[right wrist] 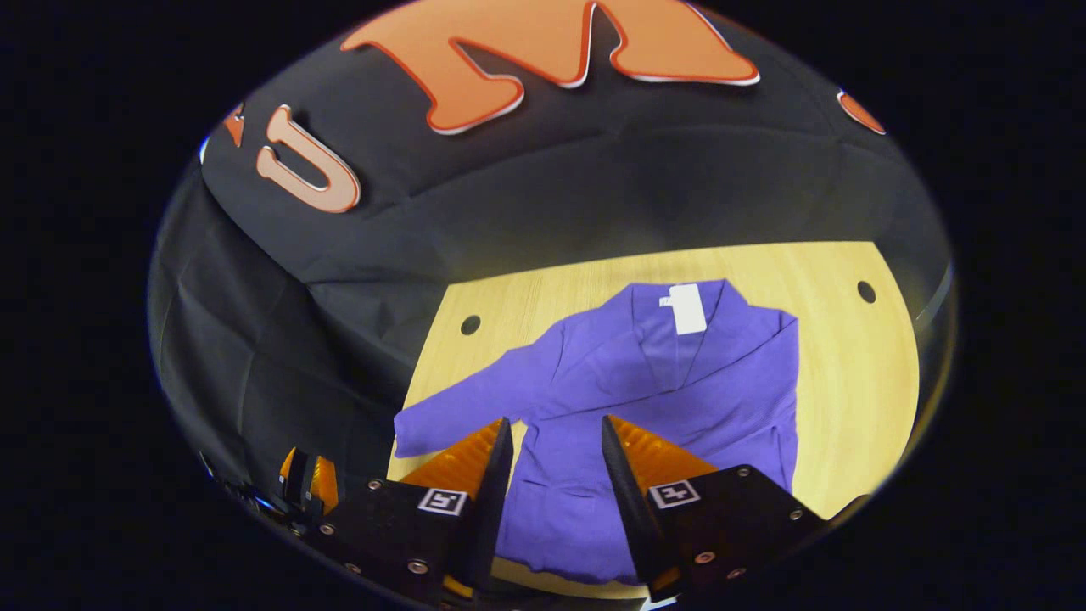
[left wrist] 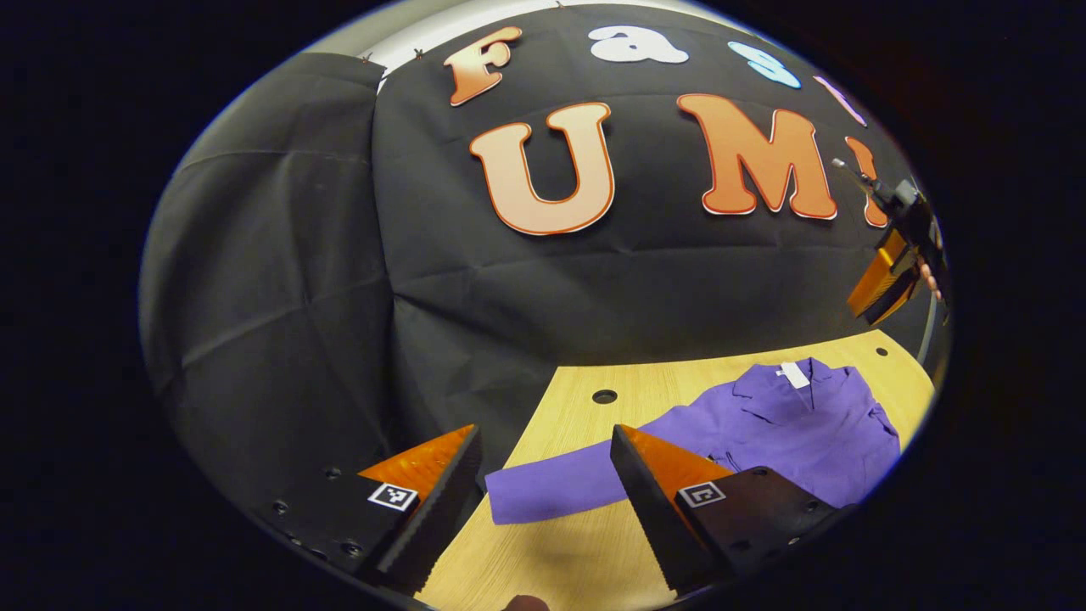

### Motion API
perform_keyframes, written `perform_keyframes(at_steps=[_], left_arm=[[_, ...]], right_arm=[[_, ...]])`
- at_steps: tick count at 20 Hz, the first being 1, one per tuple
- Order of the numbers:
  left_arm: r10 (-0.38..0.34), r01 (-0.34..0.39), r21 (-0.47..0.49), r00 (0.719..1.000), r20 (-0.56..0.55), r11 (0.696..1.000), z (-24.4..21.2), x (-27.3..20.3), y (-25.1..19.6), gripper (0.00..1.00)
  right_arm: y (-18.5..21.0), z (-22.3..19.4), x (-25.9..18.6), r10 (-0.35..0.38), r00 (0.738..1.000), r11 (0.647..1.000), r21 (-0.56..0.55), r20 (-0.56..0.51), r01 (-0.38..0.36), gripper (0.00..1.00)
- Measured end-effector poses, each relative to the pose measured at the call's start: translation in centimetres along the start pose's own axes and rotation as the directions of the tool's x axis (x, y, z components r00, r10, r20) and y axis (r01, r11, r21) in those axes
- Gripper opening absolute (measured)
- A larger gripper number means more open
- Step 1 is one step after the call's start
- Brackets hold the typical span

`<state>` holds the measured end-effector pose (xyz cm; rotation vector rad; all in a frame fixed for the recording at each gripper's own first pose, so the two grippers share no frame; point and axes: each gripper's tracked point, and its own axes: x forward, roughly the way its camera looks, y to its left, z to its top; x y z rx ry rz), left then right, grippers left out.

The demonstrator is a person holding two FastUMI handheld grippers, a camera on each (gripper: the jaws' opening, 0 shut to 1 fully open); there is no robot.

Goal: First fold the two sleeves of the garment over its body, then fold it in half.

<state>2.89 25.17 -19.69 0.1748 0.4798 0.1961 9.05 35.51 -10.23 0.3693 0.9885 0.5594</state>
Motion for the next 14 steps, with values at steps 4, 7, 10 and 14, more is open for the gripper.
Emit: perform_keyframes(at_steps=[4, 7, 10, 14], left_arm=[[-0.006, 0.006, -0.005, 0.995, -0.098, 1.0, -0.5, 4.0, 0.7, 0.95], [-0.037, 0.028, -0.044, 0.974, -0.223, 0.999, -1.9, 7.0, 1.1, 0.95], [-0.075, 0.05, -0.084, 0.94, -0.333, 0.995, -4.0, 9.1, 2.0, 0.96], [-0.117, 0.055, -0.145, 0.877, -0.467, 0.988, -7.1, 11.5, 2.6, 0.96]], right_arm=[[-1.8, 1.5, -4.2, -0.042, 0.99, 0.998, -0.04, 0.133, 0.048, 0.81], [-3.4, 2.7, -7.1, -0.088, 0.966, 0.995, -0.03, 0.241, 0.098, 0.92], [-5.2, 4.0, -10.7, -0.136, 0.925, 0.989, 0.001, 0.355, 0.145, 0.94], [-8.7, 4.0, -15.2, -0.225, 0.87, 0.973, 0.045, 0.438, 0.228, 0.95]])
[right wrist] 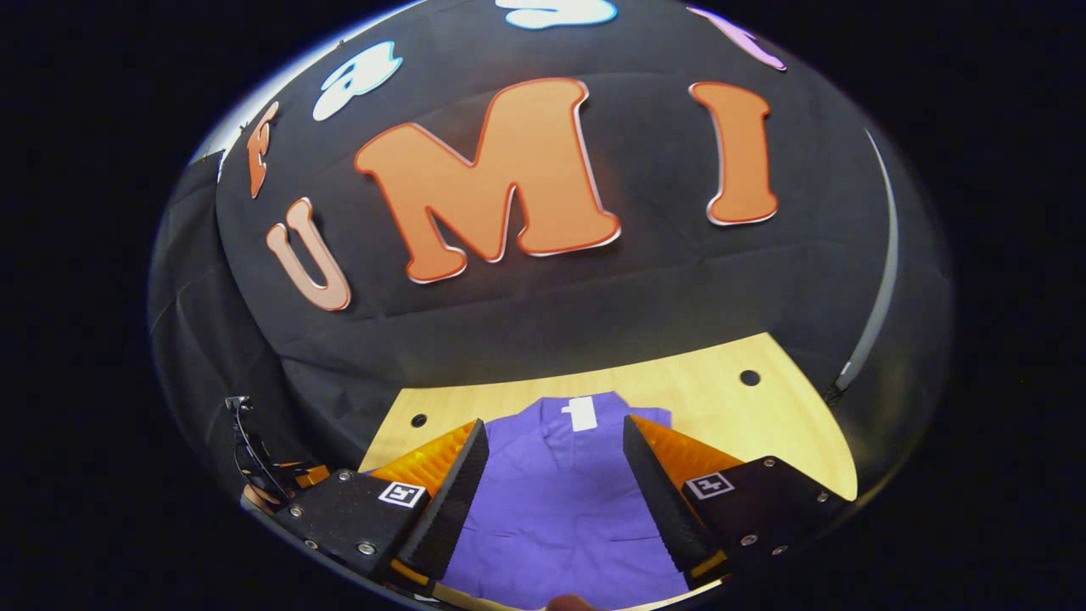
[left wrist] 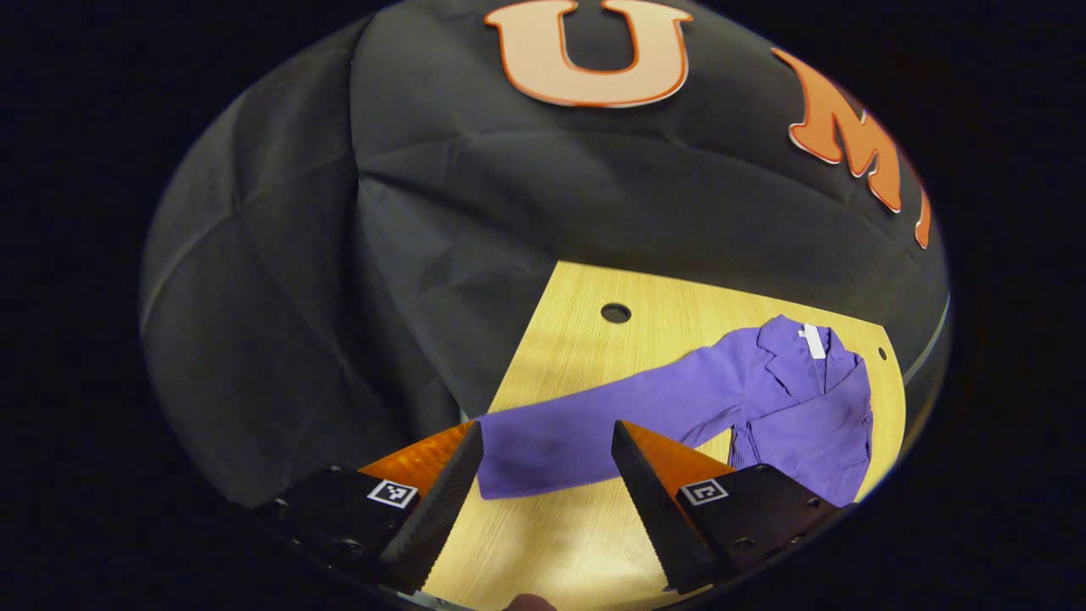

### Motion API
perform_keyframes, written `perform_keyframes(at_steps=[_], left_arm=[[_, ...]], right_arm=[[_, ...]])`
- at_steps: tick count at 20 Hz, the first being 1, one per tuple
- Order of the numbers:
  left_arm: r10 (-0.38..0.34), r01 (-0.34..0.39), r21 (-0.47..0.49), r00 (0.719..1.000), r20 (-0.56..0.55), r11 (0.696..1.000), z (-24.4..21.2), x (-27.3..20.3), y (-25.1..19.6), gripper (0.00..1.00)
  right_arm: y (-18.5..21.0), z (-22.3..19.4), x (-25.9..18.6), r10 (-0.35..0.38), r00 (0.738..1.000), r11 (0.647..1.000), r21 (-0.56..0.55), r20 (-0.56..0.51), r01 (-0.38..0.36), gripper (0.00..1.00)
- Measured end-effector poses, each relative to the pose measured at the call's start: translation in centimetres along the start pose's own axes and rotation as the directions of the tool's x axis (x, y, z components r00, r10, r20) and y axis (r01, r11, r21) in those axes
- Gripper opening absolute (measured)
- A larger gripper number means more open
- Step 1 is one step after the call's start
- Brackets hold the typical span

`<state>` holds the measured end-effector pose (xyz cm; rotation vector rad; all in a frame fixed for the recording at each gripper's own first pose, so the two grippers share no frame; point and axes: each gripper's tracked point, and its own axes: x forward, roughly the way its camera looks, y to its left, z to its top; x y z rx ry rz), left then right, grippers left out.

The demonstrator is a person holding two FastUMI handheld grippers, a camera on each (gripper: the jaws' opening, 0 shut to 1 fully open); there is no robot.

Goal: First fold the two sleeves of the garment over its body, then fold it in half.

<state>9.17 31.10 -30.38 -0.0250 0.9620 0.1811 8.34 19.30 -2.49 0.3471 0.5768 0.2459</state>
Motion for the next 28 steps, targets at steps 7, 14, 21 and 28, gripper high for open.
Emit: perform_keyframes(at_steps=[7, 14, 21, 28], left_arm=[[-0.059, 0.04, -0.072, 0.955, -0.29, 0.997, -3.7, 6.0, 1.6, 0.99], [-0.103, 0.052, -0.115, 0.862, -0.496, 0.992, -8.4, 10.4, 3.8, 1.0], [-0.092, 0.013, -0.144, 0.824, -0.559, 0.99, -10.8, 13.4, 4.6, 0.97], [-0.07, -0.022, -0.152, 0.816, -0.573, 0.988, -11.2, 15.1, 5.1, 0.95]], right_arm=[[-4.7, 0.3, -5.3, -0.125, 0.987, 0.992, -0.004, 0.098, 0.126, 0.95], [-6.7, -0.7, -8.9, -0.178, 0.973, 0.983, -0.007, 0.146, 0.181, 1.0], [-8.2, -2.0, -10.1, -0.228, 0.966, 0.973, 0.004, 0.119, 0.229, 0.95], [-8.4, -2.1, -10.1, -0.224, 0.969, 0.974, 0.007, 0.106, 0.224, 0.95]])
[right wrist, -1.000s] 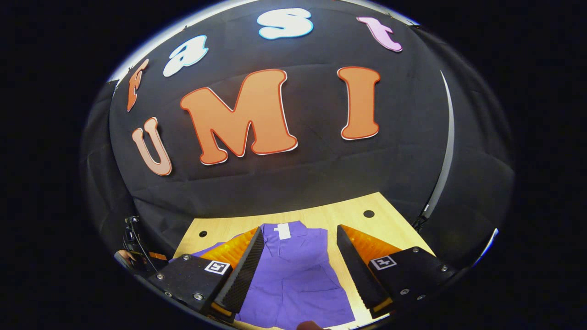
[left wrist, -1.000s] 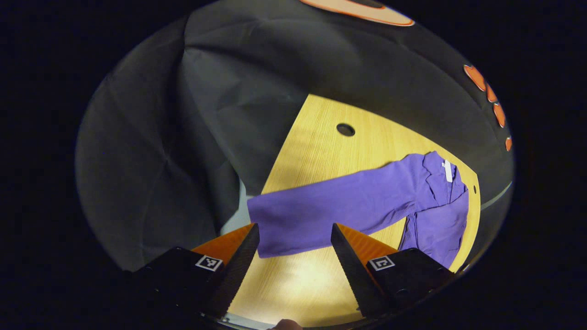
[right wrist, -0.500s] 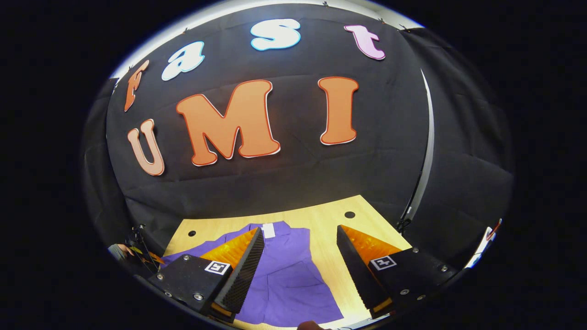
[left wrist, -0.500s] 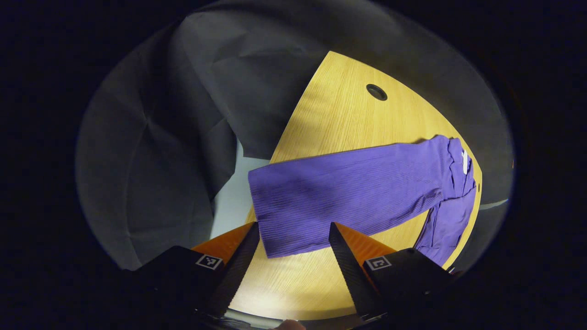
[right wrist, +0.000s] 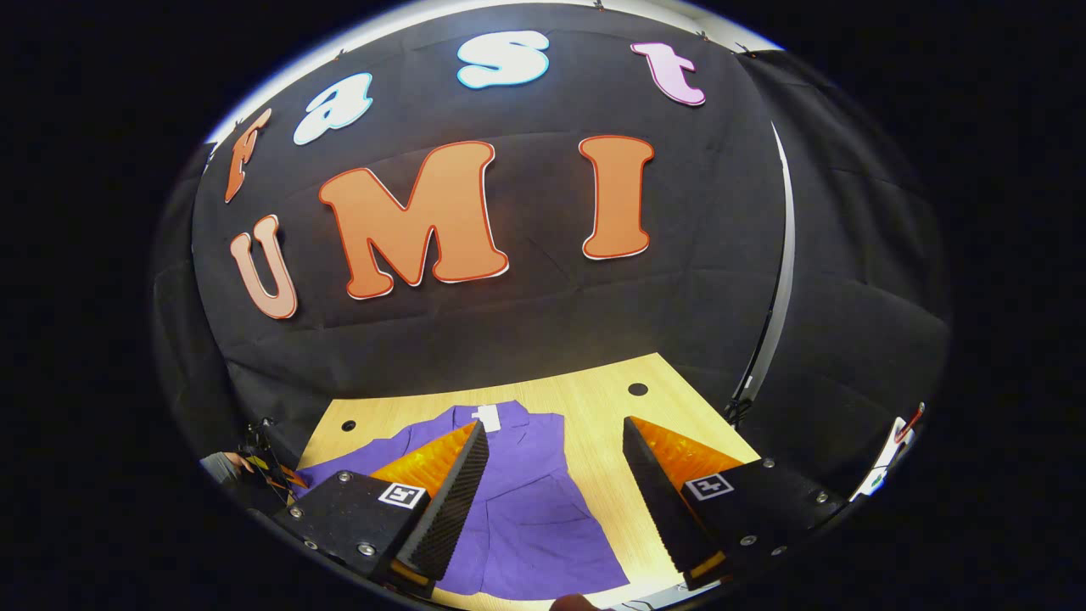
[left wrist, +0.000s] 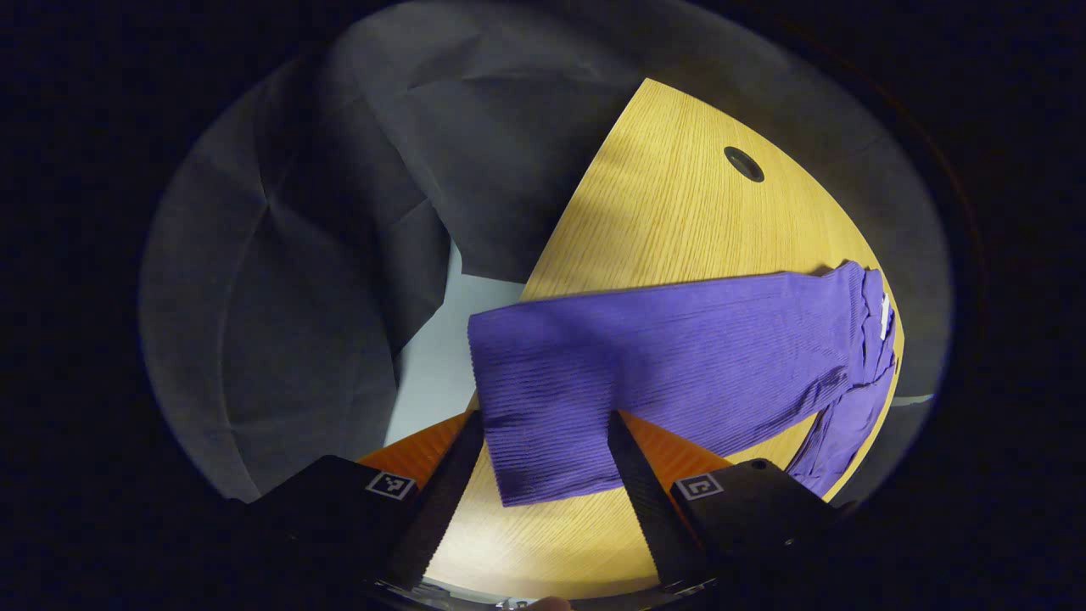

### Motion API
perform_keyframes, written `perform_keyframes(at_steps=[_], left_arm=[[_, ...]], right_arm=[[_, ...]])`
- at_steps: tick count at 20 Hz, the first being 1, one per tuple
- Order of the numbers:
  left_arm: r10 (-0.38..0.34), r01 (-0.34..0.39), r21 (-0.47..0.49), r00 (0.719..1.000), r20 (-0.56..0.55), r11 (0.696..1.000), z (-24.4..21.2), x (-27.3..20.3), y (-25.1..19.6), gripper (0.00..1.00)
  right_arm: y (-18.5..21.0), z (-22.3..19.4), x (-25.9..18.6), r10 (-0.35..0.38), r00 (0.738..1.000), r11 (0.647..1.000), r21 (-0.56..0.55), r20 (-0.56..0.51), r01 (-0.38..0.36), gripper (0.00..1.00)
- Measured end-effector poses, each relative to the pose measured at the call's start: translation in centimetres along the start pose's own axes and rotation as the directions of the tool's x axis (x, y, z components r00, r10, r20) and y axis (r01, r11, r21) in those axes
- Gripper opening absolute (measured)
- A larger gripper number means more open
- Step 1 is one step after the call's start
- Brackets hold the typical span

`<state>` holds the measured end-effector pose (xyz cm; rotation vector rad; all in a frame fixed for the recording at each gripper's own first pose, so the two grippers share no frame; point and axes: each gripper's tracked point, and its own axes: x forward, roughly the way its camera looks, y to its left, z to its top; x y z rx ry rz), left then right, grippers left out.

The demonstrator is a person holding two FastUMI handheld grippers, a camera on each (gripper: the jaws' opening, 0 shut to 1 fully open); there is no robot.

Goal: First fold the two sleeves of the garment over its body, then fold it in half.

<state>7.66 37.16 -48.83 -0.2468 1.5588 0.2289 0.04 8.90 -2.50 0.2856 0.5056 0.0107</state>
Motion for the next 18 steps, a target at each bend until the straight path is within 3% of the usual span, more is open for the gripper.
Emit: perform_keyframes(at_steps=[3, 4, 5, 6, 8, 9, 10, 11, 12, 15, 18], left_arm=[[0.067, -0.067, 0.007, 0.997, -0.026, 0.998, 0.0, 0.2, 0.9, 0.92], [0.075, -0.075, 0.012, 0.997, -0.034, 0.997, 0.0, 0.3, 0.8, 0.82], [0.075, -0.074, 0.018, 0.997, -0.032, 0.997, 0.3, 0.3, 0.6, 0.77], [0.075, -0.075, 0.011, 0.997, -0.031, 0.997, 0.1, 0.3, 0.3, 0.69], [0.071, -0.071, 0.006, 0.997, -0.036, 0.997, 0.0, 0.3, -0.5, 0.53], [0.074, -0.074, 0.008, 0.996, -0.042, 0.997, 0.1, 0.4, -0.8, 0.5], [0.073, -0.072, 0.01, 0.996, -0.045, 0.997, 0.2, 0.4, -1.1, 0.35], [0.078, -0.078, 0.001, 0.996, -0.048, 0.997, 0.1, 0.4, -1.3, 0.3], [0.079, -0.079, -0.004, 0.995, -0.052, 0.997, 0.1, 0.2, -1.6, 0.16], [0.018, -0.019, -0.027, 0.999, -0.041, 0.999, -0.2, -0.8, -3.8, 0.1], [0.014, -0.014, 0.012, 1.0, 0.009, 1.0, 0.1, -3.7, -4.7, 0.07]], right_arm=[[0.1, 0.1, 0.2, 0.017, 1.0, 1.0, 0.026, 0.002, -0.017, 1.0], [0.0, 0.1, 0.4, 0.018, 1.0, 0.999, 0.03, 0.001, -0.018, 0.95], [-0.2, 0.0, 0.4, 0.015, 1.0, 0.999, 0.033, -0.002, -0.015, 1.0], [-0.3, -0.2, 0.5, 0.018, 1.0, 0.999, 0.034, -0.006, -0.018, 0.95], [-0.7, -0.9, 0.4, 0.014, 1.0, 0.999, 0.038, -0.021, -0.013, 0.95], [-0.9, -1.2, 0.3, 0.011, 1.0, 0.999, 0.038, -0.024, -0.01, 0.95], [-1.2, -1.4, 0.1, 0.014, 1.0, 0.999, 0.037, -0.022, -0.013, 0.95], [-1.5, -1.5, 0.0, 0.017, 1.0, 0.999, 0.037, -0.024, -0.016, 0.95], [-2.0, -1.8, 0.1, 0.019, 0.999, 0.999, 0.038, -0.028, -0.018, 0.95], [-4.0, -1.6, 0.7, 0.012, 0.999, 0.998, 0.06, -0.042, -0.009, 0.95], [-4.6, -1.1, 1.3, 0.032, 0.999, 0.996, 0.079, -0.037, -0.029, 0.95]])
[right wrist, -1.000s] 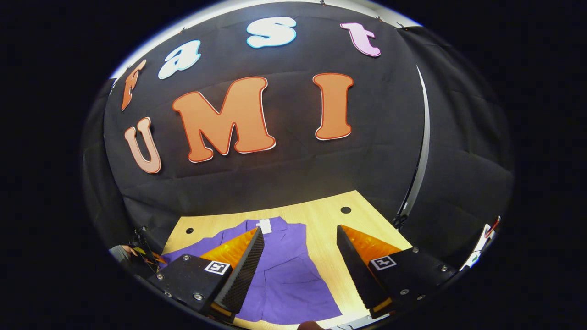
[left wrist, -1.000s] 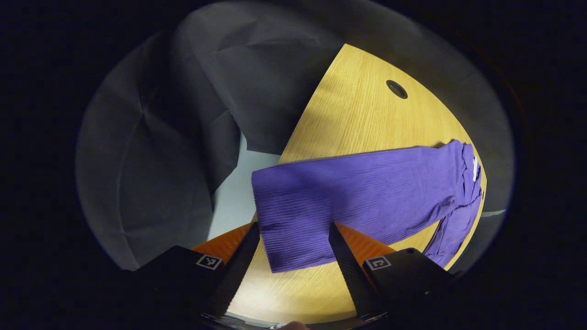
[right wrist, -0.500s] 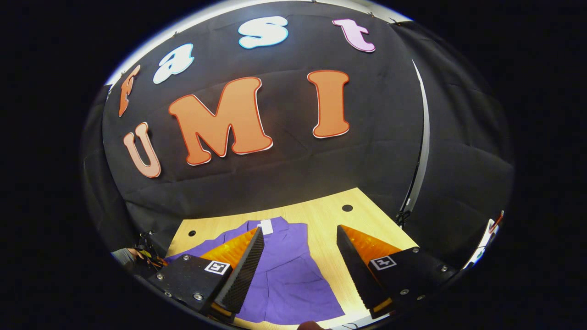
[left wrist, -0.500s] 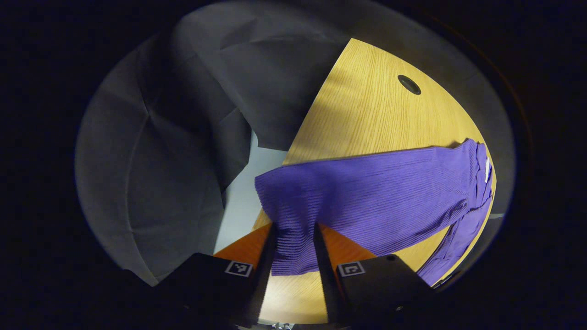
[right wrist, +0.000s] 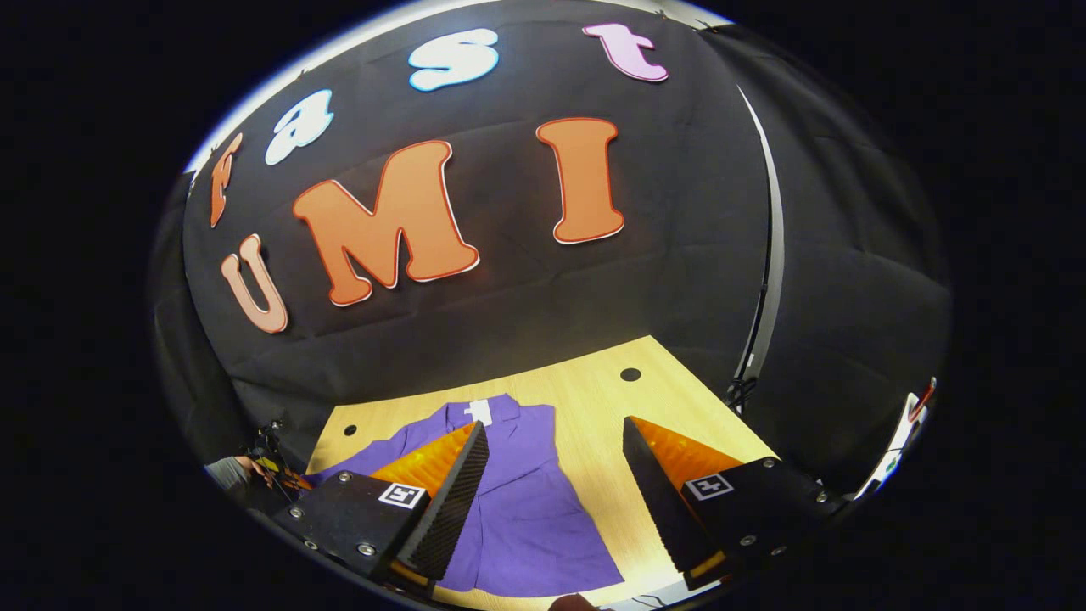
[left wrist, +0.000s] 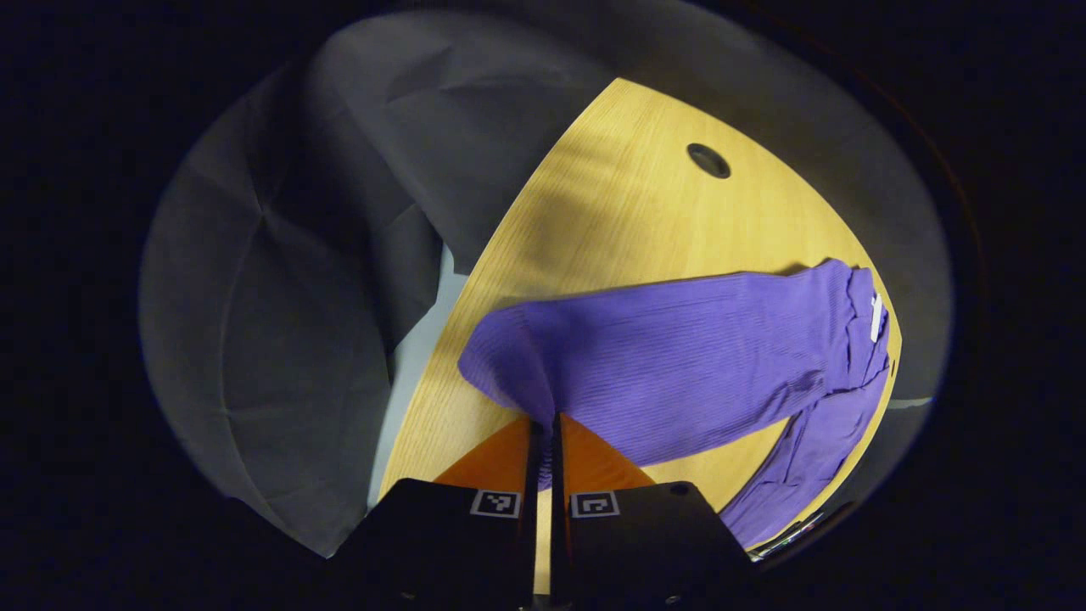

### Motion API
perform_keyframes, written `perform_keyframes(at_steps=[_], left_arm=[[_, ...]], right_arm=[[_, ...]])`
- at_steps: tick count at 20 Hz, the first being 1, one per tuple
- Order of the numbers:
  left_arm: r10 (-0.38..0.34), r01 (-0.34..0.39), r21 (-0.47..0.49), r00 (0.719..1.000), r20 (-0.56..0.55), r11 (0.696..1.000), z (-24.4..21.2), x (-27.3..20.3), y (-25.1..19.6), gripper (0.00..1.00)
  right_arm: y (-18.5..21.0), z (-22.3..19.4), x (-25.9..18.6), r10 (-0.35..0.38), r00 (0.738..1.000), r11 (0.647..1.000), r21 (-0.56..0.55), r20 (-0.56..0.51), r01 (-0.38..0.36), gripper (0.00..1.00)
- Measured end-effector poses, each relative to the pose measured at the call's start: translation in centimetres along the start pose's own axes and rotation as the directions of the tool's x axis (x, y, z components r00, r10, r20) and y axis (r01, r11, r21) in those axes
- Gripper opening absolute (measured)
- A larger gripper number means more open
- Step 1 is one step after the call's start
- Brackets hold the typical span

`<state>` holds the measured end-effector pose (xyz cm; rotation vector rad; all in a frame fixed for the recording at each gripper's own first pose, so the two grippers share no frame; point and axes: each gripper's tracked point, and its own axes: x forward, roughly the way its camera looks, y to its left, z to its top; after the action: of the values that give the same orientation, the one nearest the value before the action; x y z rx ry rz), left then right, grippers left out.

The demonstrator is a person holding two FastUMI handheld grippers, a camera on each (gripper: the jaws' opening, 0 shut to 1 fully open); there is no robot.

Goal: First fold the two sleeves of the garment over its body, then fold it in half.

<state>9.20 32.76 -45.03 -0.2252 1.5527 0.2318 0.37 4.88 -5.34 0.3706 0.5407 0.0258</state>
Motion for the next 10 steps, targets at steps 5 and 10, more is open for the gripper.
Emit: perform_keyframes(at_steps=[5, 10], left_arm=[[-0.04, 0.03, 0.112, 0.996, 0.082, 0.993, 0.4, -6.0, -4.6, 0.07], [-0.088, 0.048, 0.253, 0.984, 0.152, 0.966, 0.8, -12.2, -11.0, 0.07]], right_arm=[[-0.3, 0.2, 1.4, 0.049, 0.999, 0.999, -0.022, -0.007, -0.05, 0.95], [-0.5, 0.1, 2.7, 0.095, 0.995, 0.995, -0.04, -0.013, -0.095, 0.95]])
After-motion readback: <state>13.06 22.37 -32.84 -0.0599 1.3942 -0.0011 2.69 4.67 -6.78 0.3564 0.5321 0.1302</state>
